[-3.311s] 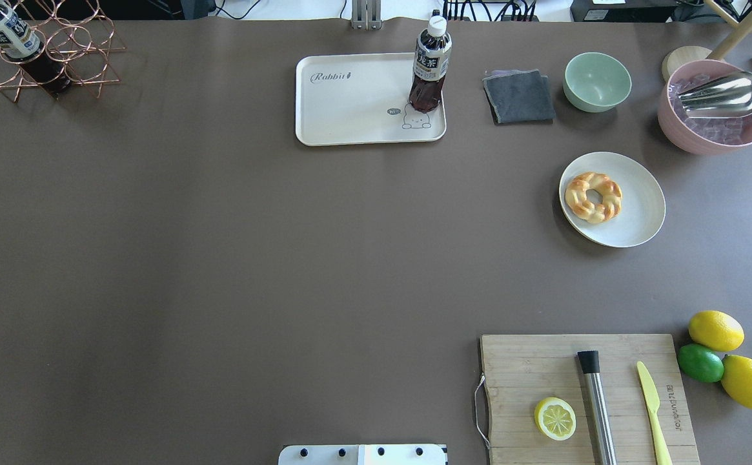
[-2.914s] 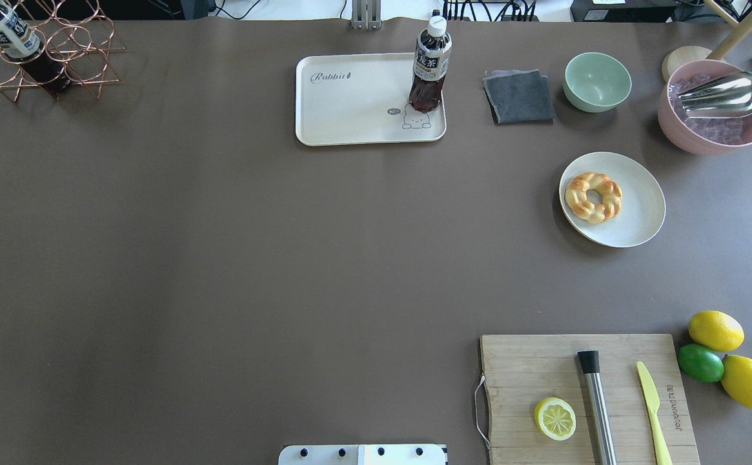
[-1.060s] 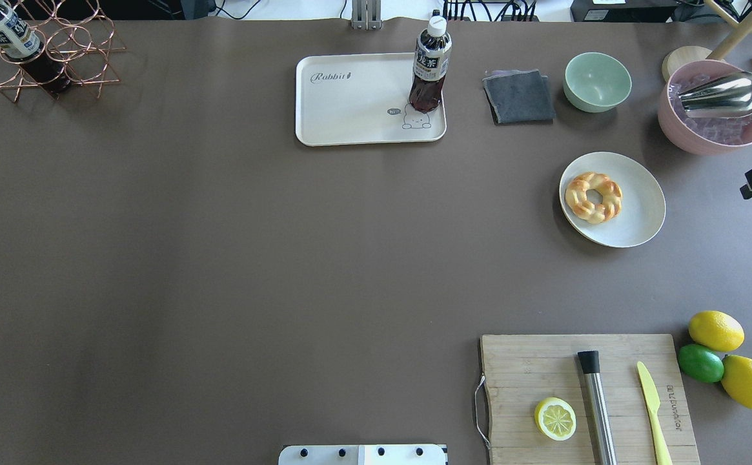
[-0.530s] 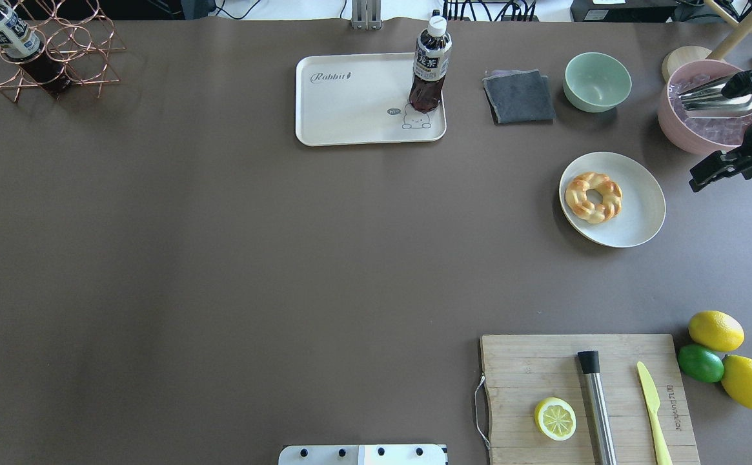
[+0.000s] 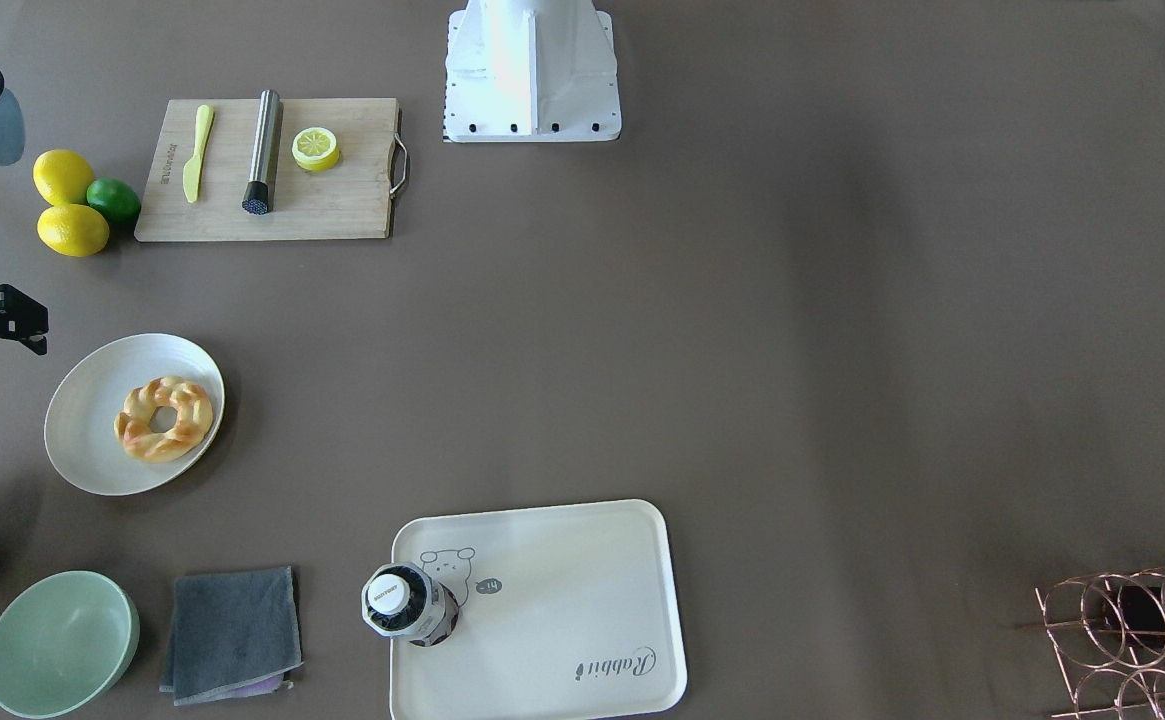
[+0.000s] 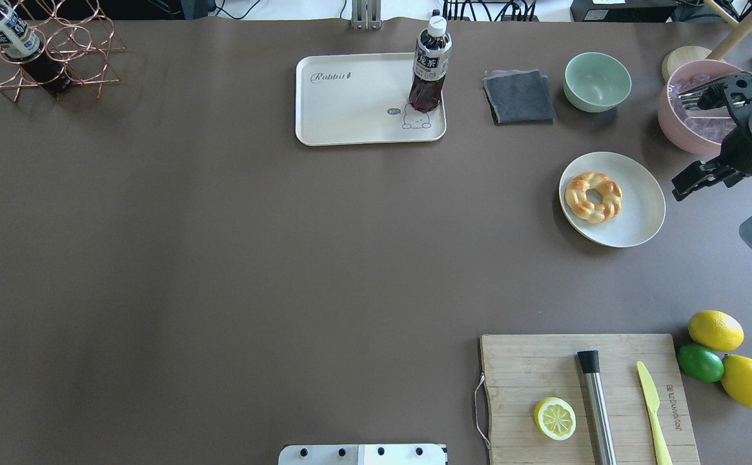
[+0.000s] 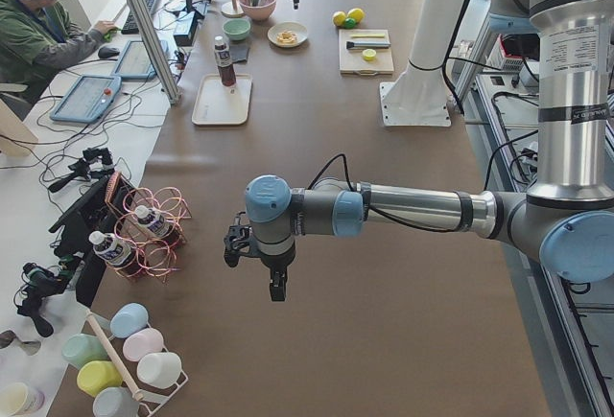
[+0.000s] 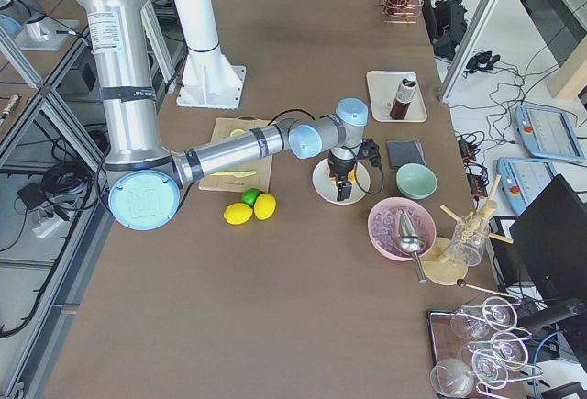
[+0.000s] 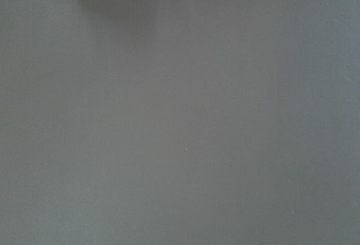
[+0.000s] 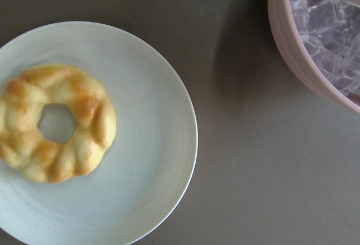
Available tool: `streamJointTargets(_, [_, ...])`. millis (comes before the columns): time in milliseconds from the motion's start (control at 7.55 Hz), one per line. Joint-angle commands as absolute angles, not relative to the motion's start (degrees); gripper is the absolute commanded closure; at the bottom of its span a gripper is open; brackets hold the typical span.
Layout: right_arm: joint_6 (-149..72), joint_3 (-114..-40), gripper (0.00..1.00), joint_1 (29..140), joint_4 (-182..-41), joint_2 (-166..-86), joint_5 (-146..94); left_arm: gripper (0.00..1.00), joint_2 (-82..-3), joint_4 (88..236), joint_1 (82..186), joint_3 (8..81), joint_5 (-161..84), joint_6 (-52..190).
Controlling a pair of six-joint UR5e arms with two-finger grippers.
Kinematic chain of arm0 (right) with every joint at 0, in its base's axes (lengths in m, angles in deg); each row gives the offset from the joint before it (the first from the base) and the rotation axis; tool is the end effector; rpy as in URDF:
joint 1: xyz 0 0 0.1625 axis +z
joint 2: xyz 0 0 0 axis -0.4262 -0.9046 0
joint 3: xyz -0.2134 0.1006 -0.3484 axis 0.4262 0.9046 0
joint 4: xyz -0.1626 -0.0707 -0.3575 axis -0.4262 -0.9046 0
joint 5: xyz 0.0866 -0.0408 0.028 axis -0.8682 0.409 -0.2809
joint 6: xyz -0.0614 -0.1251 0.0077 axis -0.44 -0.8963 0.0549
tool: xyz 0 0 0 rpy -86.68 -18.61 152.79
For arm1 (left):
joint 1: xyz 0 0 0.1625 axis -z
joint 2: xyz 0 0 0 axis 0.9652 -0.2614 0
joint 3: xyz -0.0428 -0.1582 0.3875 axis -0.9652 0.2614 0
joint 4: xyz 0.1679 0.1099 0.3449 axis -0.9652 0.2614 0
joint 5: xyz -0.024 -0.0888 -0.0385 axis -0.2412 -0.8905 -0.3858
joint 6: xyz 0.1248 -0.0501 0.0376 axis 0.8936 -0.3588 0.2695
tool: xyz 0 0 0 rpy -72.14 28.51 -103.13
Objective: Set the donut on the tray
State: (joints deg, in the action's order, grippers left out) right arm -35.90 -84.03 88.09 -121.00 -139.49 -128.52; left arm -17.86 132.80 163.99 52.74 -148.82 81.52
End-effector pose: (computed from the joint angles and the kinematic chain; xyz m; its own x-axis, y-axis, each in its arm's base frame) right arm -0.1995 -0.5049 0.5477 0.7428 -0.2426 0.6240 0.1966 0.9700 0.1431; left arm -0.0337 -0.4395 0.6575 0.7449 -0.0222 -0.6668 0.0160 0.9998 -0.0154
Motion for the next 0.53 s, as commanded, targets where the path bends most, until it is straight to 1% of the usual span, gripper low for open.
streamJointTargets(0, [-27.38, -81.14, 0.0, 85.89, -119.44, -138.69, -128.53, 0.01, -17.83, 134.7, 163.97, 52.8, -148.82, 81.27])
streamJointTargets(132, [-24.11, -78.78, 0.0, 85.78, -115.25, -137.99, -128.61, 0.01, -17.83, 134.88, 163.97, 52.89, -148.82, 81.44])
streamJointTargets(397, [-18.14, -71.15, 0.0, 85.78, -101.3, -137.98, -128.53, 0.01, -17.91, 136.81, 163.97, 52.8, -148.82, 81.18])
